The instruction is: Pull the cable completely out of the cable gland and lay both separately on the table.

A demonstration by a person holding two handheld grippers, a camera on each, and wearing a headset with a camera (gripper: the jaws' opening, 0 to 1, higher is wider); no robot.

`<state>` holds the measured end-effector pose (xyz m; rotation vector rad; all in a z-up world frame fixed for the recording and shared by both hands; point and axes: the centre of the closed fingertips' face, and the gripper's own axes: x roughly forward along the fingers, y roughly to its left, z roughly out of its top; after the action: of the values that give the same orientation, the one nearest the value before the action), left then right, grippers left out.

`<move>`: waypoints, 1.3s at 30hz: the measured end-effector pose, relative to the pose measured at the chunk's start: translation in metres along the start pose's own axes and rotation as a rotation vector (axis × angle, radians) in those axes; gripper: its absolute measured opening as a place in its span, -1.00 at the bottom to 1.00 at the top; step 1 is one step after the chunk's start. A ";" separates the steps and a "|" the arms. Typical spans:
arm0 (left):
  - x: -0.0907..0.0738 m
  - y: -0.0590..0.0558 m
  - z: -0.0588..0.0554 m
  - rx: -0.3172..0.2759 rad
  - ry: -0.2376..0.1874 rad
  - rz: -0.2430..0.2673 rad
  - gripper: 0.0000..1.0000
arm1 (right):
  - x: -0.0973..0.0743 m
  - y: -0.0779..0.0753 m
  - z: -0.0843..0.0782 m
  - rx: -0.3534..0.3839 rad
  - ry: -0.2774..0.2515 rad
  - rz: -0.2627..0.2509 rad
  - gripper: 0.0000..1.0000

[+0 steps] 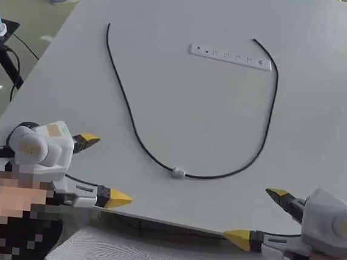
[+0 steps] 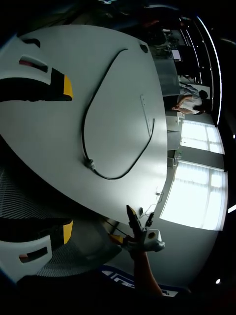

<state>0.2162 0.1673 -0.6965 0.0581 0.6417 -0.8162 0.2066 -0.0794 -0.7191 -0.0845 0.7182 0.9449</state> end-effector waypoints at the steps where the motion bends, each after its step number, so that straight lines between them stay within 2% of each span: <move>1: 0.000 0.000 0.000 0.000 0.000 0.001 0.97 | 0.000 0.000 0.000 0.000 0.000 0.001 0.97; 13: -0.001 0.002 0.003 0.008 -0.009 0.010 0.97 | 0.005 0.004 0.003 -0.019 0.011 0.011 0.96; 22: -0.002 0.000 0.001 -0.004 -0.012 0.008 0.97 | 0.015 0.007 0.022 -0.049 0.018 0.039 0.92; 27: -0.002 0.000 0.005 -0.023 -0.031 0.008 0.97 | 0.024 0.003 0.035 -0.086 0.028 0.052 0.89; 32: 0.000 -0.001 0.006 -0.022 -0.029 0.004 0.97 | 0.034 0.001 0.046 -0.095 0.035 0.067 0.83; 39: 0.001 0.002 0.004 -0.024 -0.031 0.008 0.97 | 0.052 0.004 0.056 -0.133 0.068 0.094 0.73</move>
<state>0.2202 0.1668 -0.6938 0.0265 0.6218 -0.8003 0.2525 -0.0189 -0.7061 -0.2017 0.7261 1.0834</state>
